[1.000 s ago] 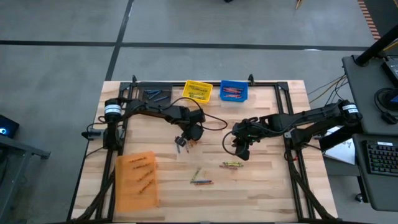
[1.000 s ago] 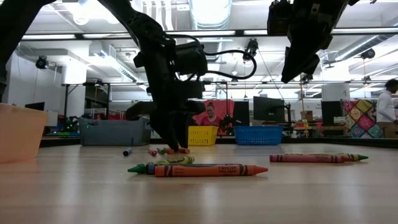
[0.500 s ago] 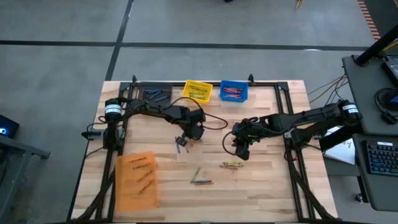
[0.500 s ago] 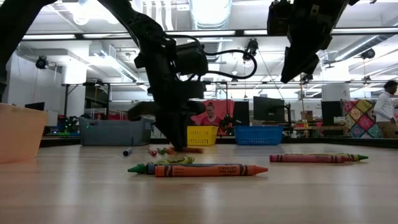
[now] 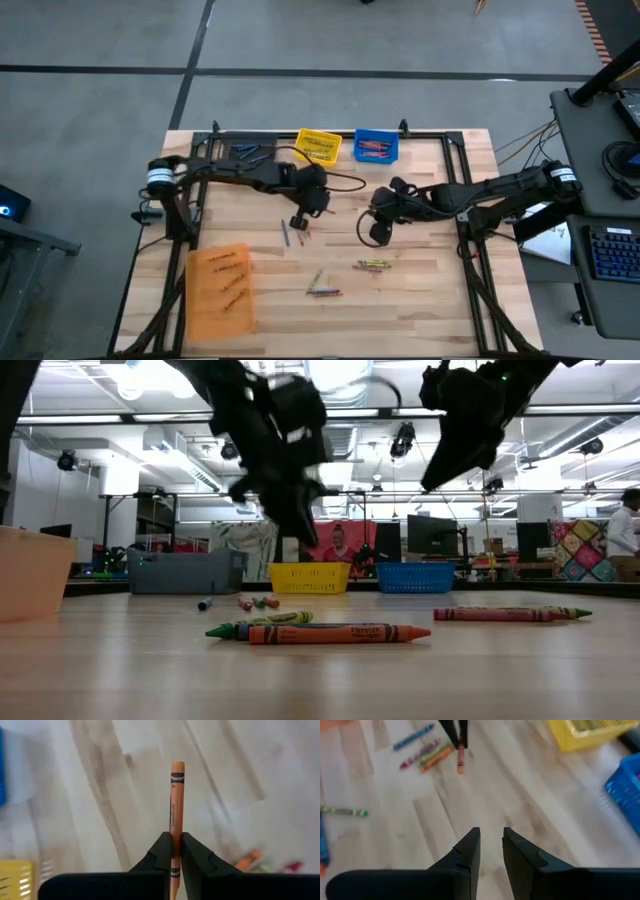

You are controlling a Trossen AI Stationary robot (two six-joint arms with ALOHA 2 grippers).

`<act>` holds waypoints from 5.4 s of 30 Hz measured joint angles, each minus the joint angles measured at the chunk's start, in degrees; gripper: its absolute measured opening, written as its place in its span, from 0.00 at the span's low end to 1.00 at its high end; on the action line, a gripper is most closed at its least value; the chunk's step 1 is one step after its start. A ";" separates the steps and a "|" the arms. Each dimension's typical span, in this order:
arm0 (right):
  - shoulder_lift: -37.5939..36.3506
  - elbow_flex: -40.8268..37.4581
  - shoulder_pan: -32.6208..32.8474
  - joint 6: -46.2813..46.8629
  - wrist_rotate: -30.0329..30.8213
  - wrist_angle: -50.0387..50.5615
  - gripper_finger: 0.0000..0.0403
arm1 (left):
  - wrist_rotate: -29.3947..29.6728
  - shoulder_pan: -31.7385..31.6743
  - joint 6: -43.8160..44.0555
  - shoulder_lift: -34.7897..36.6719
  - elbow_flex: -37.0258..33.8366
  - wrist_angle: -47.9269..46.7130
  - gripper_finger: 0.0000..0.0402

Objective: Sort crayons
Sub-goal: Put the orange crayon into the orange bin, then put the green crayon into the yellow bin

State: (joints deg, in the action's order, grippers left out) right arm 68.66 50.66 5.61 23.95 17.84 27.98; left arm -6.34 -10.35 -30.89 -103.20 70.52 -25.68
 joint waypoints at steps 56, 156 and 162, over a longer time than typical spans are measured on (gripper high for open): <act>0.13 -2.39 0.00 -7.64 1.74 -9.07 0.16 | 1.37 49.44 83.80 25.20 -24.61 -32.77 0.00; 17.44 5.89 10.32 -1.45 -17.80 14.99 0.15 | 34.39 14.90 27.05 43.25 -22.33 6.61 0.19; 18.95 5.88 10.29 -1.14 -17.80 13.24 0.16 | 34.39 14.90 27.07 43.24 -22.34 6.57 0.19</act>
State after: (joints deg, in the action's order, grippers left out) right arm 87.61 56.54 15.90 22.82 0.03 41.21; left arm 28.05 4.56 -3.81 -59.96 48.18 -19.11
